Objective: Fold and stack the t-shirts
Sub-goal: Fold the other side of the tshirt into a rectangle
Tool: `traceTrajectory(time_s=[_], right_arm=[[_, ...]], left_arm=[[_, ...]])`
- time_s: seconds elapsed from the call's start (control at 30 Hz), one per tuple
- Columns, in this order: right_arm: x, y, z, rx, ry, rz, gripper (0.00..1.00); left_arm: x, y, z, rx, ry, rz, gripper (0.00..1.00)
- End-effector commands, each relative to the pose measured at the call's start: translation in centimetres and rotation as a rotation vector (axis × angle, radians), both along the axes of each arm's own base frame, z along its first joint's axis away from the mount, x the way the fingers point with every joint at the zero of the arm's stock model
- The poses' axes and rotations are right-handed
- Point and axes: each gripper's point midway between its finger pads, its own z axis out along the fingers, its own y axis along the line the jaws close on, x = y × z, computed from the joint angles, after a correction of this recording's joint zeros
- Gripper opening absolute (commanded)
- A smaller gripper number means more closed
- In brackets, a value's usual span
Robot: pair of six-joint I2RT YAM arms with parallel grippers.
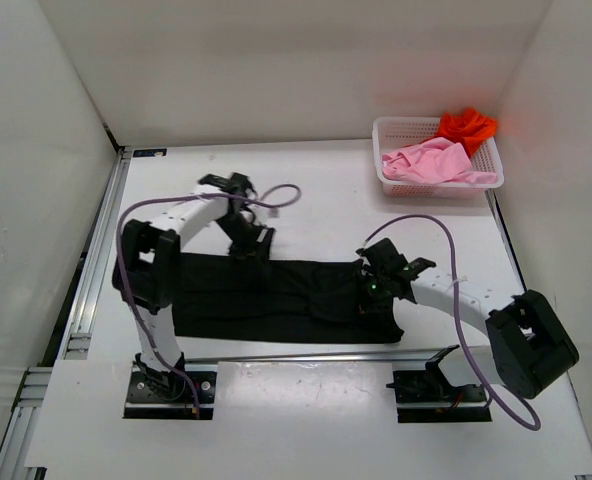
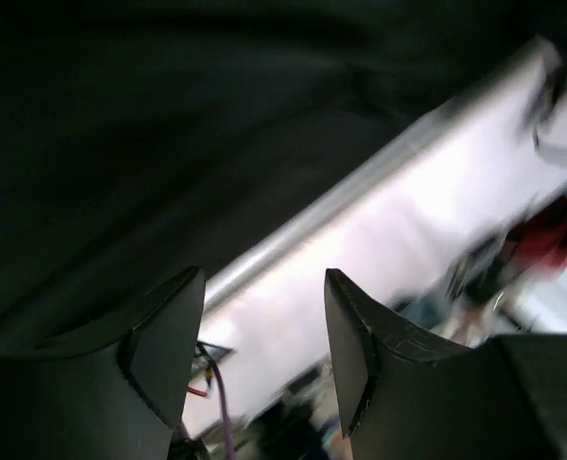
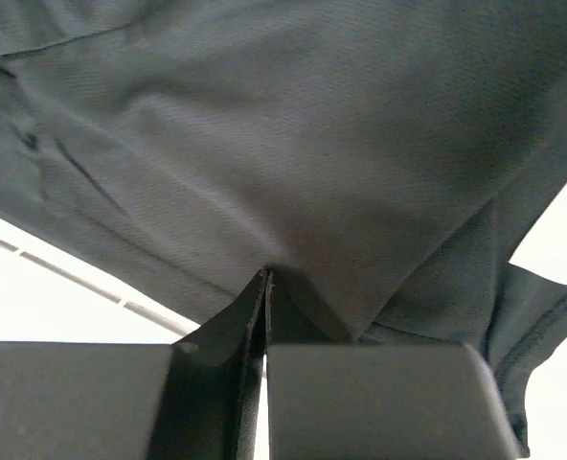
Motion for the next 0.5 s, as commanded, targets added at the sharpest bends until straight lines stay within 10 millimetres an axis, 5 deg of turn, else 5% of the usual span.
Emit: traceTrajectory(time_s=[0.0,0.13,0.27,0.33,0.47], right_arm=[[-0.2,-0.7,-0.3,-0.030,-0.013,-0.001,0.00],[1.7,-0.5,1.5,-0.038,-0.089,-0.025,0.07],[6.5,-1.1,6.1,-0.046,-0.250,-0.093,0.53],[9.2,-1.9,7.4,-0.053,-0.280,-0.131,0.59],[12.6,-3.0,6.8,-0.082,-0.226,-0.149,0.62]], left_arm=[[4.4,5.6,0.5,0.026,-0.158,0.178,0.63],[9.2,12.7,-1.2,0.198,-0.367,0.341,0.63],[12.3,18.2,-0.3,0.316,-0.493,0.474,0.72],[13.0,20.6,0.0,0.336,-0.507,0.542,0.77],[13.5,23.2,-1.6,0.364,-0.459,0.605,0.79]])
